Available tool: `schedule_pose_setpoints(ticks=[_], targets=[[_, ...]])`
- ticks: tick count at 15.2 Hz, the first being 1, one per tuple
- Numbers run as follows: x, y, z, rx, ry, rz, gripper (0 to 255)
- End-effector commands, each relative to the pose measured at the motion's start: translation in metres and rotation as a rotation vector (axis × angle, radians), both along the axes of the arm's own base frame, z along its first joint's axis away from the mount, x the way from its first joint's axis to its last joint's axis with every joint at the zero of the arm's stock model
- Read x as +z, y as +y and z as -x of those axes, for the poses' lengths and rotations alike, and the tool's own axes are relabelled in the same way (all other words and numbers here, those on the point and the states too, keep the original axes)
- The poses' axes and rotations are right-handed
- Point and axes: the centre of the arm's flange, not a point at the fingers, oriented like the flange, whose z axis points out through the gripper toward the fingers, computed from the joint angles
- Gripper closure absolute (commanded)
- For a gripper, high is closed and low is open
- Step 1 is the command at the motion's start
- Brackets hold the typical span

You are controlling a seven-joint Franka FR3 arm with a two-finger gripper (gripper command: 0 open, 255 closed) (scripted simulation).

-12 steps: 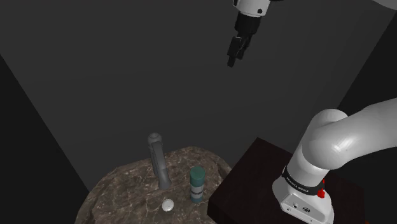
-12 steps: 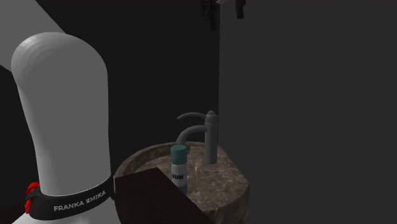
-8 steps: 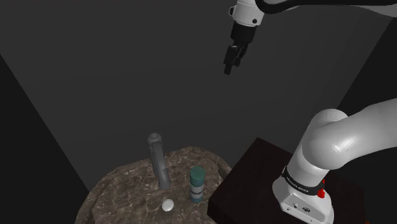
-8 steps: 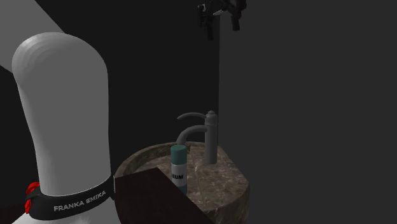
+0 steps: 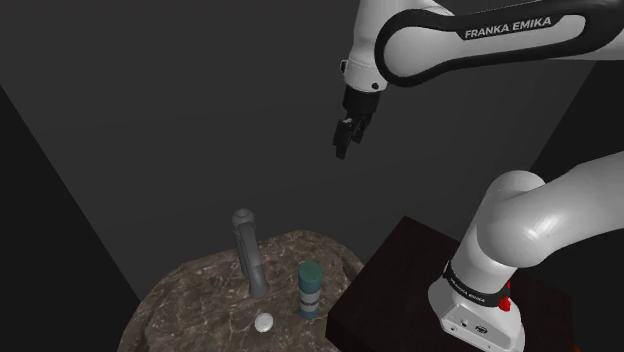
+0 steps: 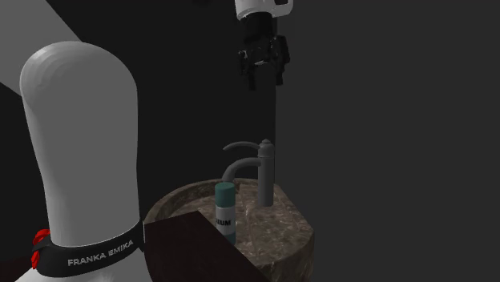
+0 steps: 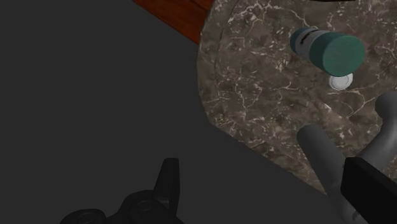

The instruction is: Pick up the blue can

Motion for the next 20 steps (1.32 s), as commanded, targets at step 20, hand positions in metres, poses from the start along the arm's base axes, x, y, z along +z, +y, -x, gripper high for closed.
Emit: schedule_pose_setpoints(ticks=[20], targets=[[-0.235, 0.137, -0.007, -0.055, 0.111, -0.02, 0]])
